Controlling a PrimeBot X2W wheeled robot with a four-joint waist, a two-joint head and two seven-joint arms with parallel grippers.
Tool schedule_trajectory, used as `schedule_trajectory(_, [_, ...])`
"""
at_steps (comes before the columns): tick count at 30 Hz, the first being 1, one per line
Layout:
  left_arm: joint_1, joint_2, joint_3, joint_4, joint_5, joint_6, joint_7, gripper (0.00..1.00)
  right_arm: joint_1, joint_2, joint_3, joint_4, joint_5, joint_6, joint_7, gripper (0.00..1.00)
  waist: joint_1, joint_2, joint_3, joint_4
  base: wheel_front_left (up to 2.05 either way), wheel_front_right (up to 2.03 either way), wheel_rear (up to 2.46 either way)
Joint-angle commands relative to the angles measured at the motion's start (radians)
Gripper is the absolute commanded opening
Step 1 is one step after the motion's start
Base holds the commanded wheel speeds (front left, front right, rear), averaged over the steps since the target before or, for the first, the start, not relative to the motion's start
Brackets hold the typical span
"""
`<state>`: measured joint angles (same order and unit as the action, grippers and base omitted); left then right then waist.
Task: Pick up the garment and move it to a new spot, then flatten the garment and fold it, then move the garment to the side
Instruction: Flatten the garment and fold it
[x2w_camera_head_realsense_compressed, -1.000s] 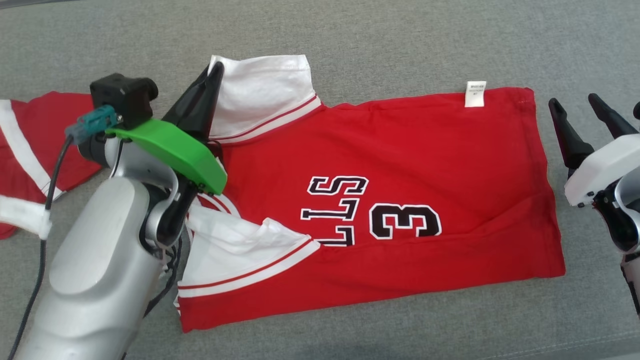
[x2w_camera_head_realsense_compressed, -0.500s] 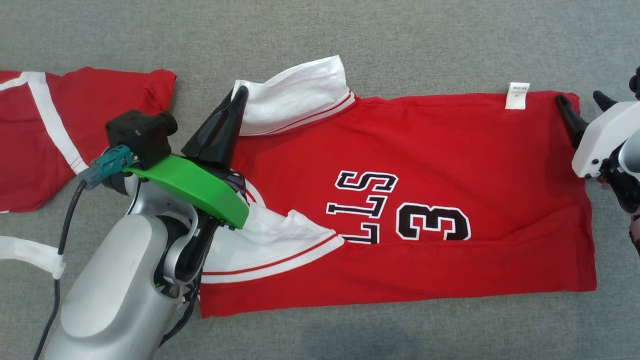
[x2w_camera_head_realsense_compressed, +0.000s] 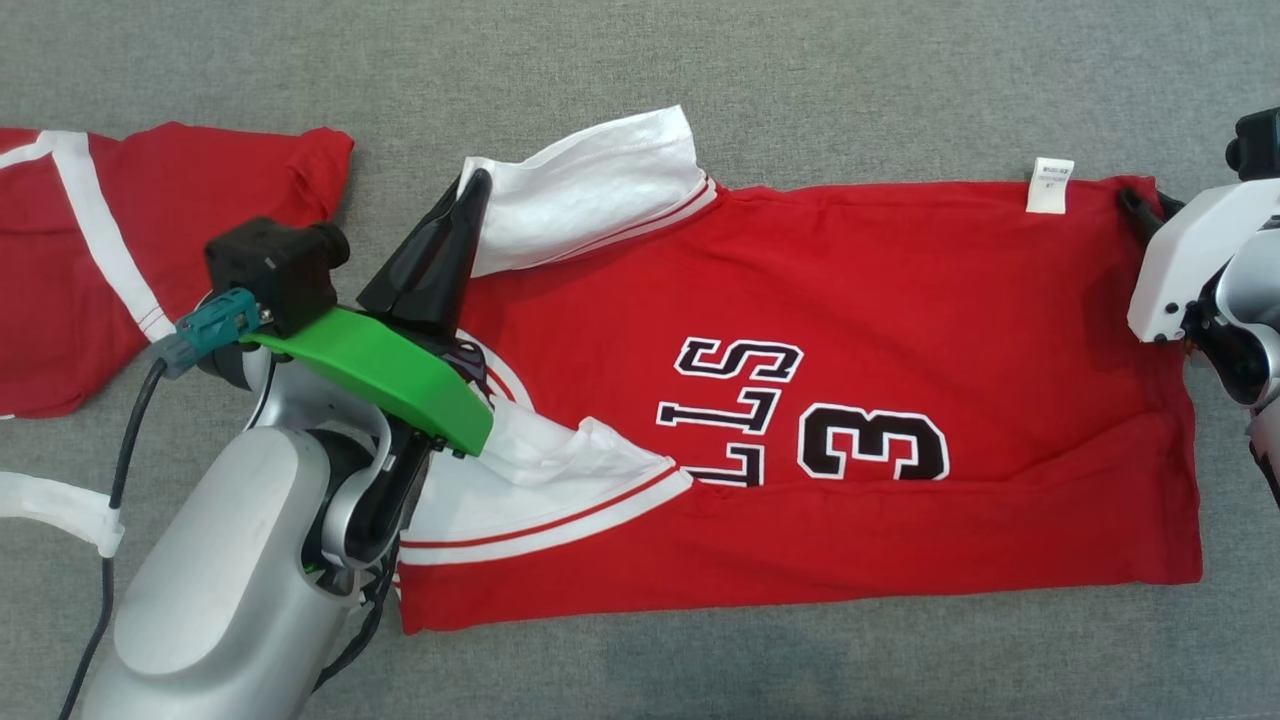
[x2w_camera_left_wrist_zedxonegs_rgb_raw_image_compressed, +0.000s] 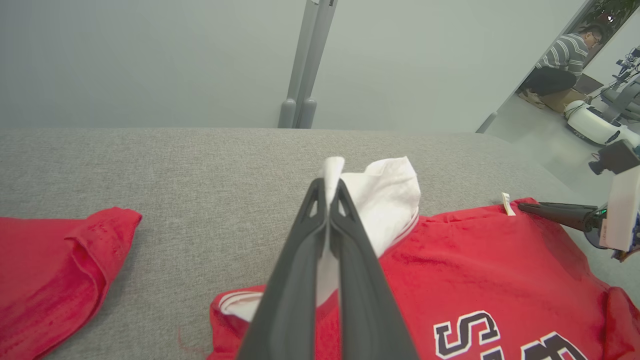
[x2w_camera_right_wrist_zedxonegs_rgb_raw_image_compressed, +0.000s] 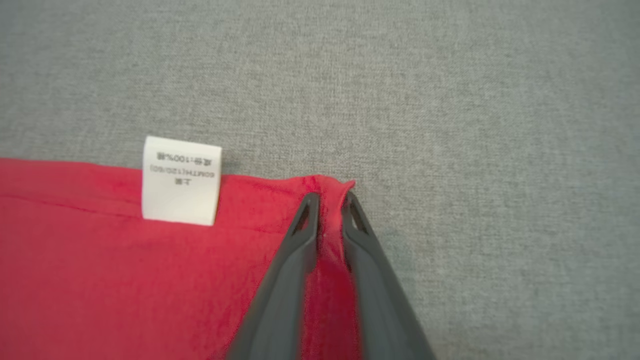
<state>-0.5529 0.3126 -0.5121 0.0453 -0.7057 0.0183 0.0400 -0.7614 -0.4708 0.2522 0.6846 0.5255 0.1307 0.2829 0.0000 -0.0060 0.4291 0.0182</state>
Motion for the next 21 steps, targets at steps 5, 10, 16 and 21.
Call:
schedule_trajectory(5, [-0.008, 0.011, 0.007, -0.001, -0.006, 0.007, -0.001, 0.00, -0.026, -0.006, 0.022, 0.044, 0.003, -0.001, -0.025, 0.00, 0.0000, 0.0060, 0.003, -0.001, 0.00, 0.00, 0.00])
schedule_trajectory(10, [0.013, 0.016, 0.011, -0.012, -0.009, 0.009, -0.019, 0.00, -0.045, 0.002, 0.042, 0.049, 0.017, -0.001, -0.104, 0.00, 0.0000, 0.0060, -0.008, -0.002, 0.00, 0.00, 0.00])
schedule_trajectory(16, [0.084, 0.040, 0.020, -0.102, -0.005, 0.025, -0.053, 0.00, 0.031, -0.024, 0.090, -0.052, 0.068, -0.001, -0.210, 0.00, 0.0000, 0.0060, -0.037, -0.007, 0.00, 0.00, 0.00])
schedule_trajectory(21, [0.220, 0.073, 0.028, -0.253, -0.009, 0.074, -0.067, 0.00, 0.178, -0.064, 0.079, -0.203, 0.124, -0.001, -0.316, 0.00, 0.0000, 0.0060, -0.072, -0.009, 0.00, 0.00, 0.00])
